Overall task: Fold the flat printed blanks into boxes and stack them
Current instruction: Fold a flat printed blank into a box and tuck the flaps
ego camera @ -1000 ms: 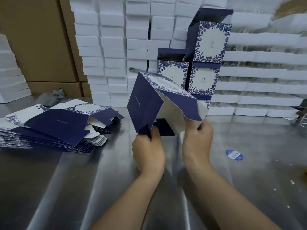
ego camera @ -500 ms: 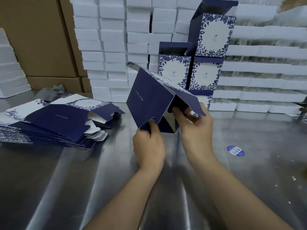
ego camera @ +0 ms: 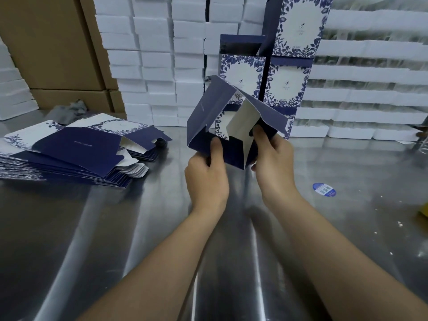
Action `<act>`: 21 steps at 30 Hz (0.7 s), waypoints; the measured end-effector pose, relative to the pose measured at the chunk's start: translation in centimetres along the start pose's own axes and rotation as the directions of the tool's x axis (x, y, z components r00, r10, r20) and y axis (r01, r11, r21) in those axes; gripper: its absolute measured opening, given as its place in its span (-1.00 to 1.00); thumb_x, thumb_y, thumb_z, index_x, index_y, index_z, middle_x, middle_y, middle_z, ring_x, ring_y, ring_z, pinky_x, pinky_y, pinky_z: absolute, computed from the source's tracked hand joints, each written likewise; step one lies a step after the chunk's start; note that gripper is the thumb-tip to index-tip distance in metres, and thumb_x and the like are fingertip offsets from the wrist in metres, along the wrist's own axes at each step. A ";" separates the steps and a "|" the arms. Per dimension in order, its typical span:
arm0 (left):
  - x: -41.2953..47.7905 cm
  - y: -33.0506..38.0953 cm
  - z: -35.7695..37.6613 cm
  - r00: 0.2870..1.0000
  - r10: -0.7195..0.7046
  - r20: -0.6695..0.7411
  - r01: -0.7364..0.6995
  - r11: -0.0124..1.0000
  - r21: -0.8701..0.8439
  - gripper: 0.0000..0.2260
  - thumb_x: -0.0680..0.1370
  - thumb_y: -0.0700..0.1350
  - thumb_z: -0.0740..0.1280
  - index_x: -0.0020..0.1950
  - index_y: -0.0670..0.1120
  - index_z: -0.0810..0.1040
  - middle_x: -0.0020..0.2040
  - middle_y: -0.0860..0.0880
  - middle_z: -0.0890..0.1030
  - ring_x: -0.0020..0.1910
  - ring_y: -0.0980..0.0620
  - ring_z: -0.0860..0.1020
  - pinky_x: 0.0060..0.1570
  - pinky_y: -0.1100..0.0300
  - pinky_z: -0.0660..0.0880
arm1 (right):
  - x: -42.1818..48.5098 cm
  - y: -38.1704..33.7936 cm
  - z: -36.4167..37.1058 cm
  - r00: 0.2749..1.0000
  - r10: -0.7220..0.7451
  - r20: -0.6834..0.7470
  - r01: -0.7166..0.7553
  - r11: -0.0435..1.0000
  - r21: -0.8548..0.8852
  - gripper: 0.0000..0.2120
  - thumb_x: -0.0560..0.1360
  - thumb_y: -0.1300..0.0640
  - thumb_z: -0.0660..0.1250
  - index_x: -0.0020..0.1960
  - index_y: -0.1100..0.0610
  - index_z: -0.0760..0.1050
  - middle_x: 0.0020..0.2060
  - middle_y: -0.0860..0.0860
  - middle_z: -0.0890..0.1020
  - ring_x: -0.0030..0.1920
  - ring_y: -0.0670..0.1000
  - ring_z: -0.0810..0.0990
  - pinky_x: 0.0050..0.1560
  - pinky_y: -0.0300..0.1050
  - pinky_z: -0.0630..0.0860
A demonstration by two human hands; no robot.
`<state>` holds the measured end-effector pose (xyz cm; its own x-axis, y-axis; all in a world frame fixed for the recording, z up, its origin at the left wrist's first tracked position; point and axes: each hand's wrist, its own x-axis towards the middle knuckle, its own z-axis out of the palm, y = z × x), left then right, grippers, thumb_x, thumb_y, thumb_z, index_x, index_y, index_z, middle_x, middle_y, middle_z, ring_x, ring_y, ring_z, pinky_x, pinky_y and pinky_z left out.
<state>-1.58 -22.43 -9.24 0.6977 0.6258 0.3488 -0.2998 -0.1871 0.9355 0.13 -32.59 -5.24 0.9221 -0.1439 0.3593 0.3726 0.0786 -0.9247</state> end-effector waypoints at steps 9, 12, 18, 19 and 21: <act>-0.2 0.3 0.0 0.999 -0.016 0.042 0.018 0.999 -0.036 -0.56 0.49 0.41 0.18 -0.43 0.18 0.53 -0.55 0.11 0.46 -0.45 -0.01 0.45 -0.31 0.07 0.38 | -0.4 0.2 0.4 0.999 0.001 -0.041 -0.002 1.000 -0.021 -0.67 0.67 0.12 0.24 0.00 0.44 0.41 -0.25 0.41 0.42 -0.26 0.15 0.39 -0.21 0.09 0.34; -0.5 -0.1 0.3 0.982 -0.074 0.175 0.066 0.997 0.048 -0.52 0.42 0.50 0.18 -0.30 0.15 0.63 -0.43 0.12 0.61 -0.36 -0.01 0.59 -0.23 0.03 0.51 | -0.3 0.5 0.6 0.999 0.002 -0.033 -0.002 1.000 -0.022 -0.76 0.68 0.15 0.22 -0.02 0.32 0.49 -0.29 0.29 0.50 -0.27 0.18 0.55 -0.32 0.06 0.55; -0.6 0.3 0.4 0.937 -0.135 0.323 0.190 0.971 -0.147 -0.67 0.63 0.25 0.28 -0.18 0.10 0.63 -0.38 0.05 0.63 -0.45 0.13 0.53 -0.43 0.19 0.46 | -1.2 0.3 1.3 0.996 0.037 0.086 -0.035 0.999 -0.019 -0.73 0.69 0.05 0.26 -0.02 0.24 0.55 -0.27 0.24 0.65 -0.30 0.28 0.68 -0.40 0.24 0.59; -0.5 0.5 0.4 0.928 -0.138 0.345 0.222 0.950 -0.218 -0.71 0.65 0.17 0.31 -0.18 0.07 0.60 -0.41 0.09 0.60 -0.49 0.17 0.50 -0.49 0.27 0.39 | -1.2 0.3 1.3 0.996 0.016 0.089 -0.013 0.999 -0.037 -0.73 0.69 0.04 0.26 -0.04 0.22 0.55 -0.29 0.23 0.64 -0.30 0.29 0.68 -0.40 0.23 0.57; -0.4 0.7 0.4 0.912 -0.145 0.384 0.259 0.929 -0.263 -0.72 0.66 0.10 0.36 -0.18 0.00 0.56 -0.43 0.12 0.53 -0.51 0.19 0.44 -0.53 0.34 0.32 | -1.1 0.5 1.4 0.996 -0.020 0.088 0.027 0.996 -0.082 -0.74 0.68 0.03 0.27 -0.07 0.18 0.54 -0.27 0.20 0.64 -0.21 0.33 0.68 -0.26 0.32 0.61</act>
<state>-1.85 -23.13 -8.71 0.9295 0.3072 0.2042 -0.2695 0.1874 0.9446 -0.52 -31.05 -5.96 0.9201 -0.0581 0.3873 0.3876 -0.0064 -0.9218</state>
